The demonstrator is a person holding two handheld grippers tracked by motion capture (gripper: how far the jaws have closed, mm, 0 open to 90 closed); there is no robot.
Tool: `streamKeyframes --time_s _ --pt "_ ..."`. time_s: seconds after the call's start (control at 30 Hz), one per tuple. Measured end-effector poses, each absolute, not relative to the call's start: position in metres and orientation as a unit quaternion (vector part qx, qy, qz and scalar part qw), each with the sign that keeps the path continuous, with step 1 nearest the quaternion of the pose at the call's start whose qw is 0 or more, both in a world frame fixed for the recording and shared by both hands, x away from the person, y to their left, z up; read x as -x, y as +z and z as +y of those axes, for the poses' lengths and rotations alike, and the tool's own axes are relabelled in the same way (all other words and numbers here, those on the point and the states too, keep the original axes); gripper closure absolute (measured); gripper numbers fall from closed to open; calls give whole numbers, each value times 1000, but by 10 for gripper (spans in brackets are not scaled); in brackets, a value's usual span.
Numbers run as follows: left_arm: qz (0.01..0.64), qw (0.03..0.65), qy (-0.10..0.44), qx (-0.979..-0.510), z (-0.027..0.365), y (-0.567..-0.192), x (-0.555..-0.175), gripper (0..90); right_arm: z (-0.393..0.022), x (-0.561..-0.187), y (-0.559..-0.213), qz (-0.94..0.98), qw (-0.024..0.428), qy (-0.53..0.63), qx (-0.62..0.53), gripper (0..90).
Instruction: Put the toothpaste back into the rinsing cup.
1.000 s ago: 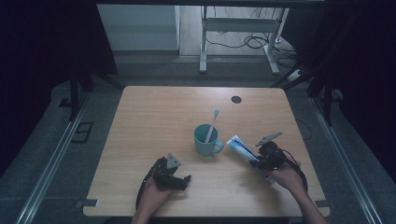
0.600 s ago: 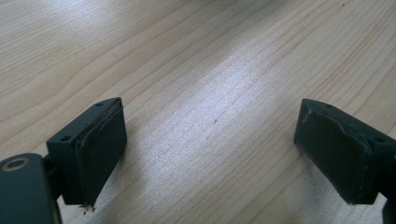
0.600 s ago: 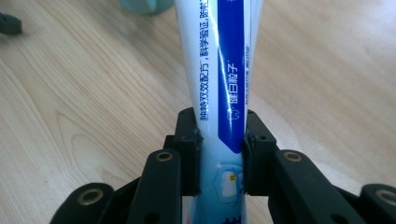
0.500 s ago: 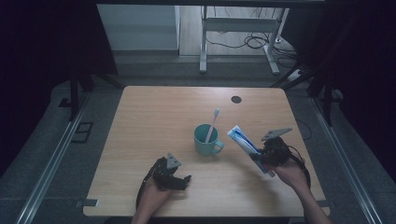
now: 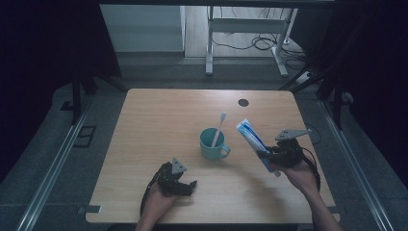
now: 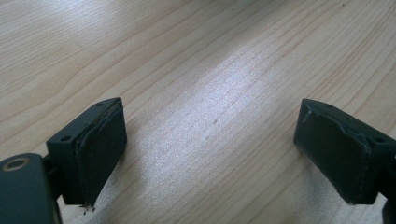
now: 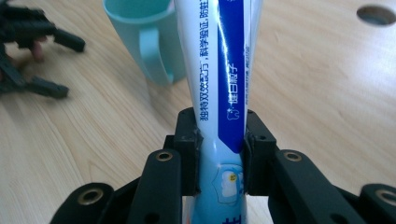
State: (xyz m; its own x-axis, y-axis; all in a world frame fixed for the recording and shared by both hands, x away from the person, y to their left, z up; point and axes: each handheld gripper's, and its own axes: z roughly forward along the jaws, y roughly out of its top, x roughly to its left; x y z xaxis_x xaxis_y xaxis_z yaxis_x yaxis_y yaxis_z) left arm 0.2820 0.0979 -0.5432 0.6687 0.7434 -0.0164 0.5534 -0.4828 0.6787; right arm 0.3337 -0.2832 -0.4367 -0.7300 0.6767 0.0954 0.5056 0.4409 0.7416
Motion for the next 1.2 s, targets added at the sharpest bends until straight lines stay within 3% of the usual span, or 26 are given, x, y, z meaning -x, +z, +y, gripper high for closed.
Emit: streamKeyframes --time_s 0.67,1.2 --pt "382 336 141 -850 98 -543 -282 95 -259 -337 -405 813 125 467 -323 719" --pt "381 335 139 -850 98 -543 -282 95 -233 -349 -400 797 123 504 -310 718"
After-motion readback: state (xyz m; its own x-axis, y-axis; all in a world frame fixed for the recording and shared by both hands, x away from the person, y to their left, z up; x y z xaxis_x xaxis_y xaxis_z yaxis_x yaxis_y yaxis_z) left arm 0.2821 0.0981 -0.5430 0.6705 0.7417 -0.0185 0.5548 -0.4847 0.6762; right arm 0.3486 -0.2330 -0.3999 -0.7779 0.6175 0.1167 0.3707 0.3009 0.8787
